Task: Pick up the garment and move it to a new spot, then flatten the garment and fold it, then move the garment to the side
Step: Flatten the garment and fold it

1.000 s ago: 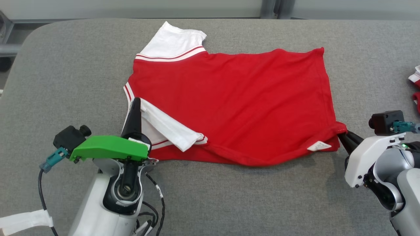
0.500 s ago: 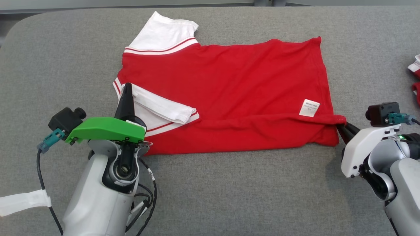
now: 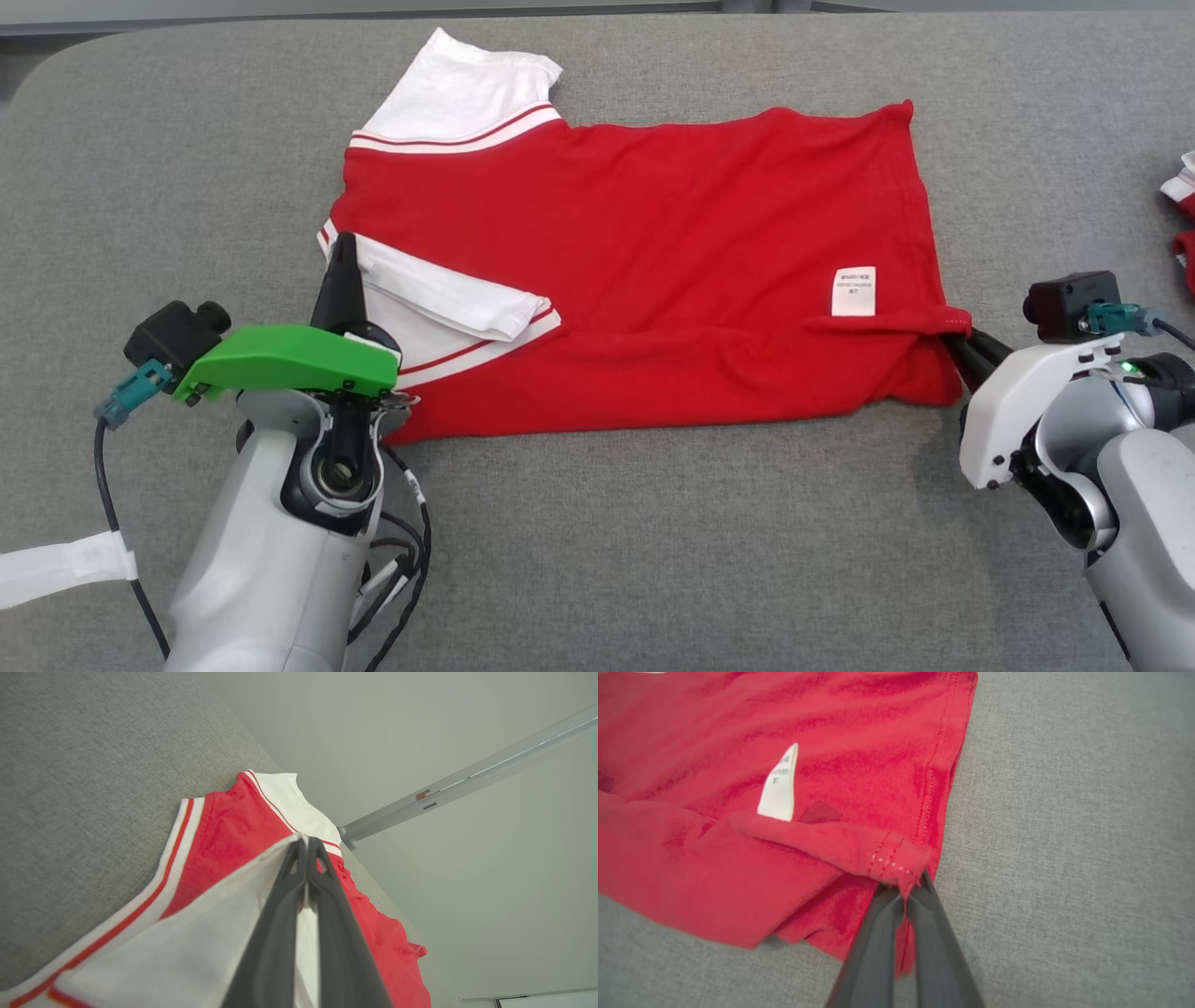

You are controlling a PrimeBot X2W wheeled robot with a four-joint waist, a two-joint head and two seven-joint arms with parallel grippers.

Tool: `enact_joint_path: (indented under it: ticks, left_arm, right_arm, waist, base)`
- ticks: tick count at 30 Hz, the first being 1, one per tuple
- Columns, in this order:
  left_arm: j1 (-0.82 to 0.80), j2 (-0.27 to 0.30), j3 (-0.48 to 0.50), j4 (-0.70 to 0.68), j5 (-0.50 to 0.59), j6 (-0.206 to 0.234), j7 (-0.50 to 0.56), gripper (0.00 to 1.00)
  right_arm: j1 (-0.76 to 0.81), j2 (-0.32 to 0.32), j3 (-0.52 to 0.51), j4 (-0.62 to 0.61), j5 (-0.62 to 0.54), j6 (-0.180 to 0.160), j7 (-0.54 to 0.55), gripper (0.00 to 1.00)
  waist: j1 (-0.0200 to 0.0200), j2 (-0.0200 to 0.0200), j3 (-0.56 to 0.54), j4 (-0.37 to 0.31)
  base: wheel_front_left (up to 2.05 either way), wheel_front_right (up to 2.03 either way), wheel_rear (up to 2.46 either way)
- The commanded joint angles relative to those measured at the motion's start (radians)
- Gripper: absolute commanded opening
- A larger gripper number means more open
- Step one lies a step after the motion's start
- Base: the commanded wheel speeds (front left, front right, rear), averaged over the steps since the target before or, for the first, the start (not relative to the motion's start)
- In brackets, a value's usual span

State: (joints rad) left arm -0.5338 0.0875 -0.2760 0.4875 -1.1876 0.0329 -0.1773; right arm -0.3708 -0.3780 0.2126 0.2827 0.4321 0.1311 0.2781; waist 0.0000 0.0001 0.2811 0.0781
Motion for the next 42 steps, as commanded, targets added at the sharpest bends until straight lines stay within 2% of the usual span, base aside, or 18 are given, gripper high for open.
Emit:
enact_joint_path:
  ticks: [1,3,4,5,6,7,8,13,18,25,31,36,42]
  left_arm:
    - [-0.022,0.009,0.003,0.005,-0.002,-0.007,-0.006,0.0]
    - [-0.026,0.009,0.0,0.014,0.0,-0.005,-0.001,0.0]
    - [-0.028,0.009,-0.001,0.019,0.001,-0.006,0.001,0.0]
    - [-0.032,0.008,-0.002,0.023,-0.001,-0.008,0.002,0.0]
    - [-0.036,0.008,-0.001,0.028,0.004,-0.005,-0.004,0.23]
    - [-0.04,0.009,0.001,0.032,0.009,-0.003,-0.011,0.7]
    - [-0.043,0.01,0.001,0.038,0.015,-0.001,-0.017,1.0]
    - [-0.042,0.022,-0.012,0.06,0.049,0.005,-0.03,1.0]
    - [0.01,0.06,-0.047,0.058,0.12,0.024,-0.051,1.0]
    - [0.126,0.151,-0.142,-0.011,0.301,0.11,-0.073,1.0]
    - [0.21,0.204,-0.212,-0.078,0.418,0.194,-0.075,1.0]
    - [0.212,0.246,-0.283,-0.09,0.511,0.257,-0.029,1.0]
    - [0.189,0.279,-0.343,-0.099,0.57,0.293,0.05,1.0]
  right_arm:
    - [-0.02,-0.01,0.004,0.006,-0.014,-0.001,-0.006,0.0]
    - [-0.033,-0.014,0.016,0.017,-0.027,-0.001,0.009,0.0]
    - [-0.04,-0.017,0.02,0.024,-0.033,-0.001,0.011,0.16]
    - [-0.047,-0.02,0.02,0.031,-0.042,-0.001,0.015,0.62]
    - [-0.056,-0.022,0.013,0.037,-0.054,-0.001,0.006,1.0]
    - [-0.064,-0.021,0.007,0.044,-0.065,-0.001,-0.006,1.0]
    - [-0.067,-0.015,0.006,0.051,-0.072,-0.001,-0.014,1.0]
    - [-0.075,-0.009,0.007,0.06,-0.095,-0.001,-0.046,1.0]
    - [-0.029,-0.025,-0.028,0.027,-0.114,-0.001,-0.069,1.0]
    - [0.108,-0.034,-0.11,-0.075,-0.127,-0.001,-0.018,1.0]
    - [0.187,0.016,-0.18,-0.101,-0.15,-0.001,-0.005,1.0]
    - [0.172,0.069,-0.173,-0.084,-0.151,-0.001,0.008,1.0]
    - [0.144,0.103,-0.15,-0.057,-0.159,-0.001,0.016,1.0]
  waist:
    - [0.0,-0.0001,0.002,0.001]
    - [0.0,-0.0001,0.003,0.002]
    - [0.0,-0.0001,0.003,0.003]
    - [0.0,-0.0001,0.003,0.004]
    - [0.0,-0.0001,0.003,0.006]
    - [0.0,-0.0001,0.003,0.007]
    - [0.0,-0.0001,0.003,0.009]
    - [0.0,-0.0001,-0.005,0.012]
    - [0.0,-0.0001,-0.029,0.014]
    - [0.0,-0.0001,-0.053,0.014]
    - [0.0,-0.0001,-0.059,0.016]
    - [0.0,-0.0001,-0.058,0.014]
    - [0.0,-0.0001,-0.054,0.018]
  base:
    - [0.0,0.0,0.0]
    - [0.0,0.0,0.0]
    - [0.0,0.0,0.0]
    - [0.0,0.0,0.0]
    - [0.0,0.0,0.0]
    - [0.0,0.0,0.0]
    - [0.0,0.0,0.0]
    - [0.0,0.0,0.0]
    - [0.0,0.0,0.0]
    - [0.0,0.0,0.0]
    - [0.0,0.0,0.0]
    - [0.0,0.0,0.0]
    - [0.0,0.0,0.0]
